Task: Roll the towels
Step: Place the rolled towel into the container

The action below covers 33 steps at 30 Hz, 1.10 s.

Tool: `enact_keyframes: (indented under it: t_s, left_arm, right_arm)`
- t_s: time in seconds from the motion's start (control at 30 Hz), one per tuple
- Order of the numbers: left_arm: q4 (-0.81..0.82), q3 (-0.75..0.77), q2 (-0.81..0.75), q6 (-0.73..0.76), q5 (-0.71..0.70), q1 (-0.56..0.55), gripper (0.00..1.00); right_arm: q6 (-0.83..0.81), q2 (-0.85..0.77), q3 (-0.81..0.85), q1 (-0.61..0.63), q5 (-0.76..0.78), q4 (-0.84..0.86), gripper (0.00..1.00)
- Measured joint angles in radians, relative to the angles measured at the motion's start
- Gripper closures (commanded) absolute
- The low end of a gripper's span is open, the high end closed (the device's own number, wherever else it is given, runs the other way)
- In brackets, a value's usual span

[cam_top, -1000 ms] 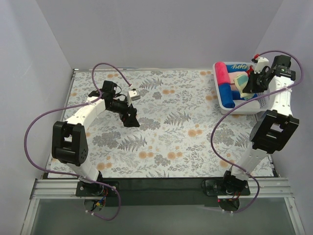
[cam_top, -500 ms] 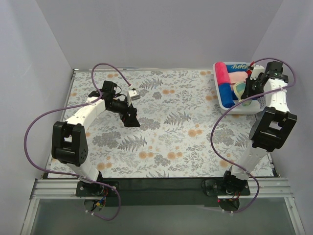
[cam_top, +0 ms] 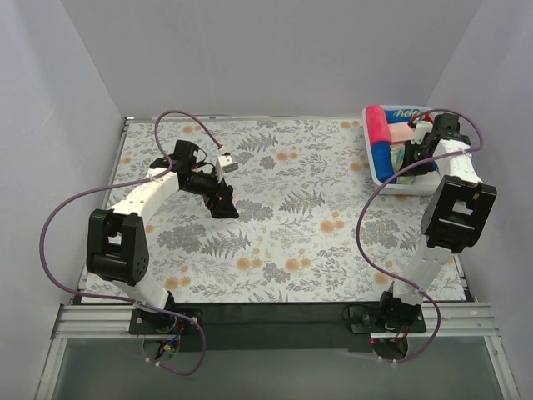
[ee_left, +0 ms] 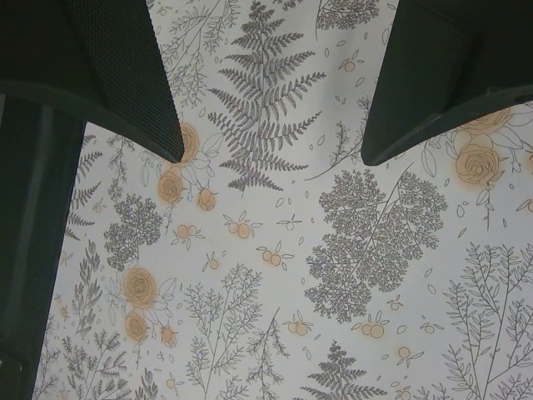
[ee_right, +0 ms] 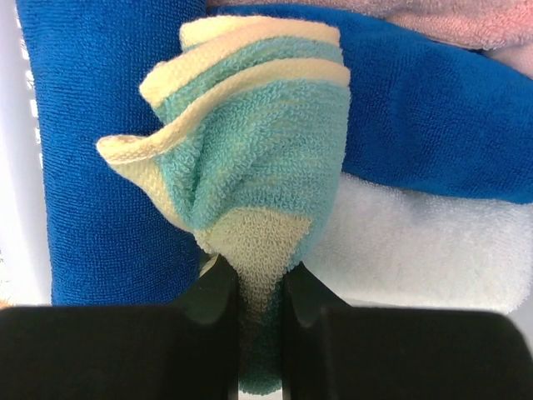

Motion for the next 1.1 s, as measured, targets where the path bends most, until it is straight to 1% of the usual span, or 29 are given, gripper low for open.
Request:
enact_keyframes:
  t_s: [0.17, 0.2, 0.4, 0.53, 0.6, 0.7, 0.73, 0.83, 0.93, 0.97, 1.0, 1.07, 1.1]
  left_arm:
    - [0.000, -0.004, 0.000, -0.008, -0.001, 0.000, 0.17]
    - [0.000, -0.004, 0.000, -0.010, -0.001, 0.000, 0.17]
    - [0.000, -0.004, -0.001, -0.016, -0.006, 0.000, 0.17]
    - [0.000, -0.004, -0.003, -0.018, -0.014, 0.000, 0.16]
    - [0.000, -0.004, -0.004, -0.018, -0.018, 0.000, 0.16]
    - [0.000, -0.002, -0.004, -0.018, -0.021, 0.000, 0.16]
    - [0.000, -0.002, -0.004, -0.018, -0.022, 0.000, 0.16]
    - [0.000, 0.002, -0.004, -0.018, -0.026, 0.000, 0.16]
    - [0.000, 0.002, -0.006, -0.021, -0.034, 0.000, 0.12]
    - [0.000, 0.003, -0.006, -0.023, -0.039, 0.000, 0.02]
    - [0.000, 0.005, -0.007, -0.026, -0.045, 0.000, 0.02]
    - [-0.001, 0.012, -0.007, -0.035, -0.054, 0.001, 0.02]
    - [-0.002, 0.019, -0.007, -0.038, -0.060, 0.002, 0.02]
  right_arm:
    - [0.021, 0.000, -0.005, 0.000, 0.011, 0.010, 0.99]
    - [0.024, 0.000, -0.005, 0.000, 0.013, 0.010, 0.91]
    - [0.036, -0.005, -0.005, 0.000, 0.014, 0.008, 0.65]
    - [0.036, -0.015, -0.007, 0.000, 0.018, 0.002, 0.63]
    - [0.035, -0.023, -0.007, 0.000, 0.019, -0.003, 0.54]
    - [0.022, -0.034, -0.007, 0.000, 0.024, -0.015, 0.51]
    - [0.022, -0.037, -0.007, 0.000, 0.025, -0.021, 0.47]
    - [0.015, -0.047, -0.006, 0.000, 0.025, -0.035, 0.45]
    - [0.014, -0.060, 0.003, 0.000, 0.027, -0.058, 0.43]
    - [0.014, -0.065, 0.009, 0.000, 0.029, -0.064, 0.36]
    - [0.016, -0.070, 0.017, 0.000, 0.029, -0.074, 0.33]
    - [0.007, -0.082, 0.035, 0.000, 0.028, -0.087, 0.19]
    - [0.002, -0.090, 0.045, 0.000, 0.027, -0.092, 0.17]
